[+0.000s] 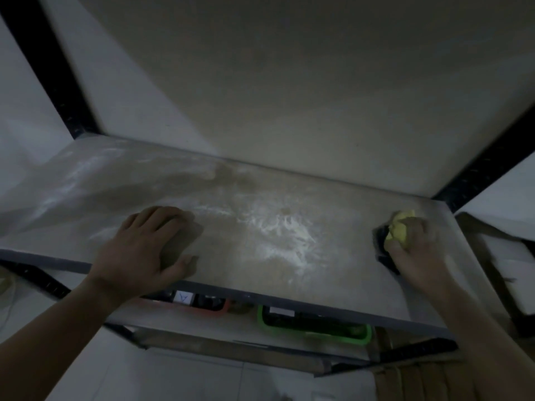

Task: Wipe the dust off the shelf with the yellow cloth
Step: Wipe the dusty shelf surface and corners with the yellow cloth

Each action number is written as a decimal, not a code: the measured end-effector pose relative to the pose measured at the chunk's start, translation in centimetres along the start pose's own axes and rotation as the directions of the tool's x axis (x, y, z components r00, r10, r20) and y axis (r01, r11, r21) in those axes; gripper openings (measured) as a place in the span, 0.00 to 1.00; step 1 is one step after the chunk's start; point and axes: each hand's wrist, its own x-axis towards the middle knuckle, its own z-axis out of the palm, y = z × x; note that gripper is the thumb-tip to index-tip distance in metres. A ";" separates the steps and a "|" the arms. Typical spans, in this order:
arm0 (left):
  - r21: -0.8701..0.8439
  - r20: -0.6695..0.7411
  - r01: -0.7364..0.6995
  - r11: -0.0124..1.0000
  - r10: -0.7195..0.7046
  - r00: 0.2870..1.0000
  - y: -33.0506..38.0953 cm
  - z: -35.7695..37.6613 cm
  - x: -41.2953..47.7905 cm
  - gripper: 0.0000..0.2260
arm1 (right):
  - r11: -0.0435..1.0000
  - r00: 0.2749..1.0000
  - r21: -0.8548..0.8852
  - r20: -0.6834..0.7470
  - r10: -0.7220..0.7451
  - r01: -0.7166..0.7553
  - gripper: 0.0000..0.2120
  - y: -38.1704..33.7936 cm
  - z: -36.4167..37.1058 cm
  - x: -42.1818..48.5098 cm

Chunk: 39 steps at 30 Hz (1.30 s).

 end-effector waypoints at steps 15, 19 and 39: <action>0.024 -0.015 0.025 0.999 -0.025 1.000 -0.4 0.5 0.0 0.36 | 0.829 0.904 0.422 0.049 -0.425 0.367 0.17 -19.9 4.7 -3.2; -0.005 -0.025 0.019 1.000 -0.019 1.000 -0.6 0.8 0.0 0.35 | 0.846 0.945 0.422 -0.135 -0.297 0.326 0.20 -11.6 1.0 -0.9; 0.022 -0.034 0.016 1.000 -0.015 0.999 -1.9 1.9 0.2 0.39 | 0.677 0.927 0.667 -0.054 -0.372 0.311 0.18 -12.0 1.1 1.9</action>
